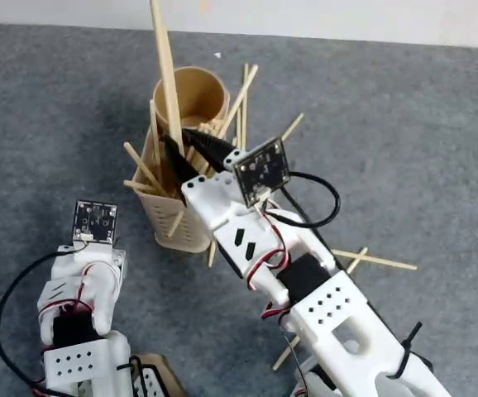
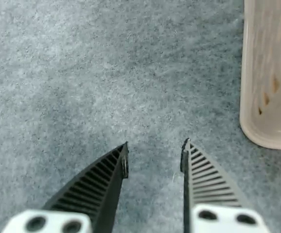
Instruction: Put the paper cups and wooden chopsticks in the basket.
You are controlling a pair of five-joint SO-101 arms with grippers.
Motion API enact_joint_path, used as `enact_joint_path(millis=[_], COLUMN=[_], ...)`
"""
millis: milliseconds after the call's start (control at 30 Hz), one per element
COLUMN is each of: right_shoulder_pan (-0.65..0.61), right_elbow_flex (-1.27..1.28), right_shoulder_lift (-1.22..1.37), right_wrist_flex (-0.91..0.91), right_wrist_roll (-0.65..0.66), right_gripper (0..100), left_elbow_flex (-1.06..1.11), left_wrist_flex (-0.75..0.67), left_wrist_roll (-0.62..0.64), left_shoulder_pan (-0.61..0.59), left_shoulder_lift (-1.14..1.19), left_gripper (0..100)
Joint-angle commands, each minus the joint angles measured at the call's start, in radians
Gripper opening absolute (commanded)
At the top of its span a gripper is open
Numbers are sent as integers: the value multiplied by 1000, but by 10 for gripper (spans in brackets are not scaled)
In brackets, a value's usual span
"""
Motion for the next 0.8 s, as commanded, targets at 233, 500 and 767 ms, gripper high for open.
enact_joint_path(millis=[233,500,767], right_shoulder_pan=[48,84,88], right_elbow_flex=[16,15,-44], right_shoulder_lift=[-36,-38,-51], right_wrist_flex=[7,85,114], right_wrist_roll=[-8,-8,-8], right_gripper=[29,174,174], left_elbow_flex=[25,25,25], left_wrist_flex=[-18,-18,-18], left_wrist_roll=[6,6,6], left_shoulder_pan=[-7,-7,-7], left_shoulder_lift=[-7,-7,-7], left_gripper=[204,204,204])
